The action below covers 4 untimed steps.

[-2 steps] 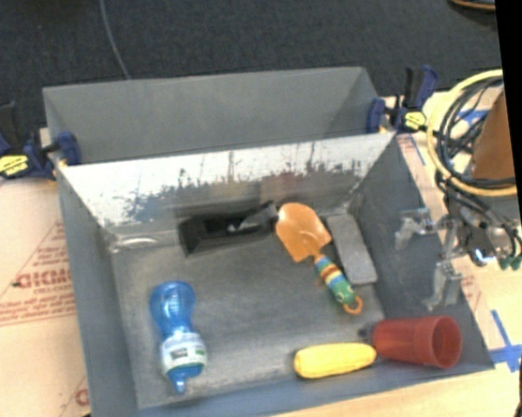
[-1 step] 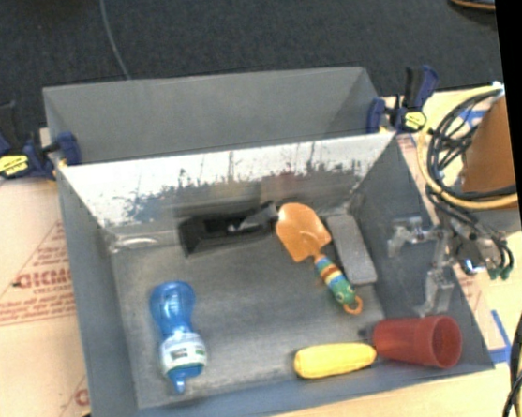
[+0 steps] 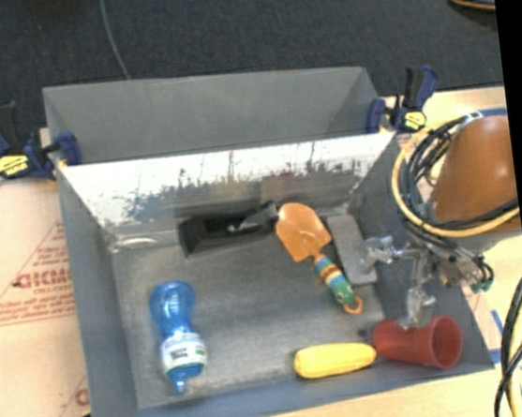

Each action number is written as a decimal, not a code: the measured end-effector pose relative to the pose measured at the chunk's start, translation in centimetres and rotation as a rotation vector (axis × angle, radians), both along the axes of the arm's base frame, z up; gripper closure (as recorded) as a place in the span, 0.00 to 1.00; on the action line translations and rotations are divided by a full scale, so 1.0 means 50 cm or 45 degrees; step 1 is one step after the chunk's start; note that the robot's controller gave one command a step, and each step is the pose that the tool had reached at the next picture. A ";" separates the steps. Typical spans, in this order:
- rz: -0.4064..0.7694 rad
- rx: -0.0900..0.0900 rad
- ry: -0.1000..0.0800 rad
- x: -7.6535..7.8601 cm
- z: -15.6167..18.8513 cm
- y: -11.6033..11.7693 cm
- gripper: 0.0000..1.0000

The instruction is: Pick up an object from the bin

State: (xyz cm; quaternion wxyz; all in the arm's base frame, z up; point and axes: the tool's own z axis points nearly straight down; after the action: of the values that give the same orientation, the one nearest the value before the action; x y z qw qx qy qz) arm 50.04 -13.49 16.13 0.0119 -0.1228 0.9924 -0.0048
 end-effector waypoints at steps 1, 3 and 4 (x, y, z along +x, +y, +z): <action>-0.042 -0.001 0.000 0.000 -0.005 0.003 0.00; 0.114 -0.003 -0.004 0.025 0.053 0.065 0.00; -0.142 0.005 0.011 -0.039 -0.106 0.073 0.00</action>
Offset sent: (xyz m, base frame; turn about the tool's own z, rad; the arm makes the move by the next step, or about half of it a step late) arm 0.0125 -0.0211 -0.0255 -0.2366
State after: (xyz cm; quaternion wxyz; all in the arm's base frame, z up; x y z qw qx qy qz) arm 48.07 -9.82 10.86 0.0076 -0.0674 0.9977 -0.0029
